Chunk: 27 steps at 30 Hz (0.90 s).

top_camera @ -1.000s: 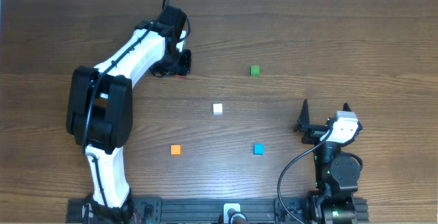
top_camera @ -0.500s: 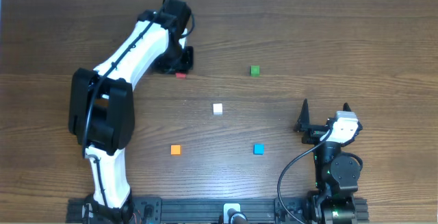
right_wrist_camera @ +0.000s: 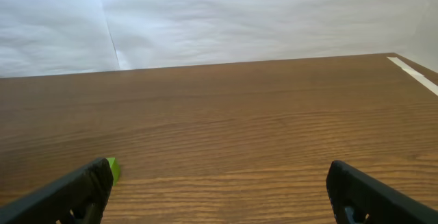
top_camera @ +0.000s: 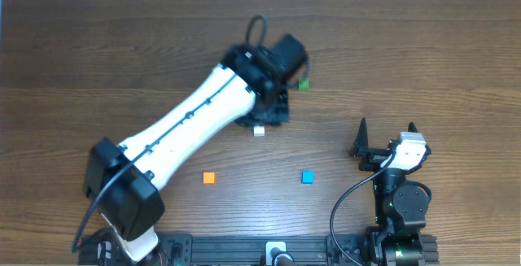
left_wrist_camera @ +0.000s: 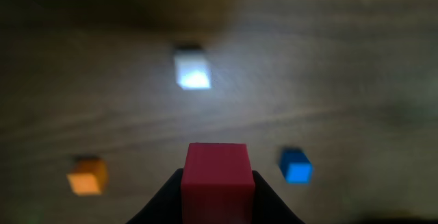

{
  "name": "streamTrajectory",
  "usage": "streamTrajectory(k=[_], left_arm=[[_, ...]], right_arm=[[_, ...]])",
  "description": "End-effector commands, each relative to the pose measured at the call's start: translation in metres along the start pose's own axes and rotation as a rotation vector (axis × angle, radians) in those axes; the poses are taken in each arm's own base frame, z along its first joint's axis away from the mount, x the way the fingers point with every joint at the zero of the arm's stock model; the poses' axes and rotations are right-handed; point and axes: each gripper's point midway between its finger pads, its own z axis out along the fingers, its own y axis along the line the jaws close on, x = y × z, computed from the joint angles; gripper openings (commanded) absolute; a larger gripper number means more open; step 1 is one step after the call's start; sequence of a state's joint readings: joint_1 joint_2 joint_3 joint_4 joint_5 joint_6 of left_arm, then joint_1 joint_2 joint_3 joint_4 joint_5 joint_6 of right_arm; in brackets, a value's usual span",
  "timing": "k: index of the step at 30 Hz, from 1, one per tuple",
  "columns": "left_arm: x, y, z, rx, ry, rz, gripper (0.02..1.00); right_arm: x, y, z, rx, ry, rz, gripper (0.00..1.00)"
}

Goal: Stack Cubes

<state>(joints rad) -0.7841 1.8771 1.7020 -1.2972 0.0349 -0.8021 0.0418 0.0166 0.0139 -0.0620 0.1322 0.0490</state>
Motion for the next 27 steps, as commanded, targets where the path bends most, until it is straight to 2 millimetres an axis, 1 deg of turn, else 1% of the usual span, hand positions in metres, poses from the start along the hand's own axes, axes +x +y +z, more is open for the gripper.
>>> streamTrajectory(k=[1,3,11,16,22,27], left_arm=[[0.002,0.002,0.005,-0.053,-0.044,-0.102,0.084],[0.002,0.006,0.014,-0.071,-0.051,-0.1,0.08],[-0.013,0.019,0.046,-0.077,-0.096,-0.097,0.066],[-0.016,0.028,0.055,-0.109,-0.117,-0.095,0.069],[-0.011,0.034,0.072,-0.117,-0.115,-0.096,0.073],[-0.011,0.037,0.078,-0.12,-0.114,-0.1,0.071]], right_arm=[[0.003,0.0,0.0,-0.002,0.003,-0.002,0.991],[0.003,0.0,0.0,-0.002,0.003,-0.002,0.991],[0.003,0.0,0.0,-0.002,0.003,-0.002,0.993],[0.003,0.0,0.0,-0.002,0.003,-0.002,0.993],[0.003,0.0,0.0,-0.002,0.003,-0.002,0.993],[0.003,0.0,0.0,-0.002,0.003,-0.002,0.991]])
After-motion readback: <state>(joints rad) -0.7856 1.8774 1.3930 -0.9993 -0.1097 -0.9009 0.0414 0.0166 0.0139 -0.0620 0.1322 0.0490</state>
